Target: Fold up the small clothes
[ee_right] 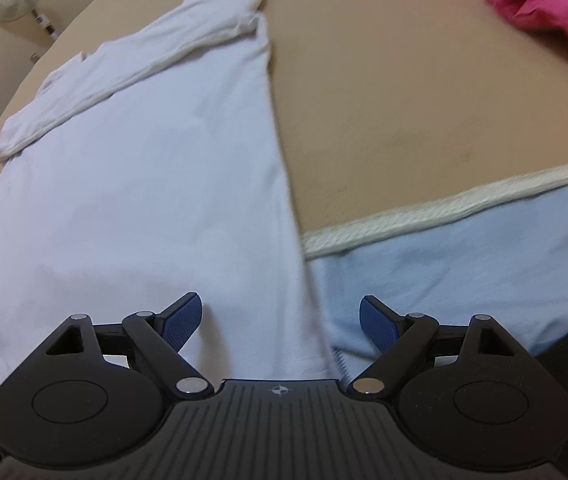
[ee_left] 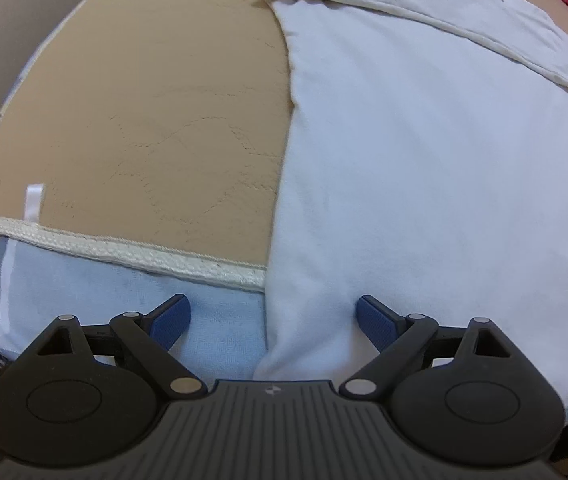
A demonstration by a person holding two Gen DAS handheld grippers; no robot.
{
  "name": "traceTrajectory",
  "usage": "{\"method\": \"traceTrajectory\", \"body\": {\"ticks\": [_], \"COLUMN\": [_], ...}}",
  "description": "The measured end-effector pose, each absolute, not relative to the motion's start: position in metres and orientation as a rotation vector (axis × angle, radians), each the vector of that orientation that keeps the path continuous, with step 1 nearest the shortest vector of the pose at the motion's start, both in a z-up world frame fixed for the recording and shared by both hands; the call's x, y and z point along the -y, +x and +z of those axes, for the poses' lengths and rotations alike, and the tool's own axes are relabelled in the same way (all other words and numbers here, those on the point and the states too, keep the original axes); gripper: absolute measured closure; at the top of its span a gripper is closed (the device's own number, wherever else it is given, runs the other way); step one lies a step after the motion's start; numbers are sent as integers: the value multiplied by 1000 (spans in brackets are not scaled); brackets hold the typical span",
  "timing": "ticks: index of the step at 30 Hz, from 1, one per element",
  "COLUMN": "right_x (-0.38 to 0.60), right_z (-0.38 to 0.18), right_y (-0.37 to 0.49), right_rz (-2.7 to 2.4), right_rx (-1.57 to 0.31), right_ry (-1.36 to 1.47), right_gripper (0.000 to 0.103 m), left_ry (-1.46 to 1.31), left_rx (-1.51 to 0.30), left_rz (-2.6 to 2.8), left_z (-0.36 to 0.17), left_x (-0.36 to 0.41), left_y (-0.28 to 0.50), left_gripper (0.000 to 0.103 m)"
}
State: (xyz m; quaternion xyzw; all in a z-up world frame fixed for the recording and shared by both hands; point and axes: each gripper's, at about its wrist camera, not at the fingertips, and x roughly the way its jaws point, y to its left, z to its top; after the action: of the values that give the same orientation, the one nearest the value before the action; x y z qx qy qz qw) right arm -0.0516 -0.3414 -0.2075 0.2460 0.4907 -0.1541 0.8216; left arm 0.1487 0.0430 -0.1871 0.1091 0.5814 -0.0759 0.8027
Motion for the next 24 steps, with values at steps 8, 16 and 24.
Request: {"method": "traceTrajectory", "body": {"ticks": [8,16,24], "right_x": [325,321,337], "right_z": [-207,-185,-119], "right_y": [-50,-57,-86], "right_rz": [-303,-205,-138], "right_rx": [-1052,-1051,-866], "right_ry": [440,518,621], "right_gripper": [12,95,96], "left_ry": [258,264,97], "left_rx": [-1326,-1308,-1201], "left_rz": [-228,-382,-343], "left_z": [-194,-161,-102], "left_x": [-31,-20,-53], "left_y": [136,120,95], "left_gripper": [5,98,99]}}
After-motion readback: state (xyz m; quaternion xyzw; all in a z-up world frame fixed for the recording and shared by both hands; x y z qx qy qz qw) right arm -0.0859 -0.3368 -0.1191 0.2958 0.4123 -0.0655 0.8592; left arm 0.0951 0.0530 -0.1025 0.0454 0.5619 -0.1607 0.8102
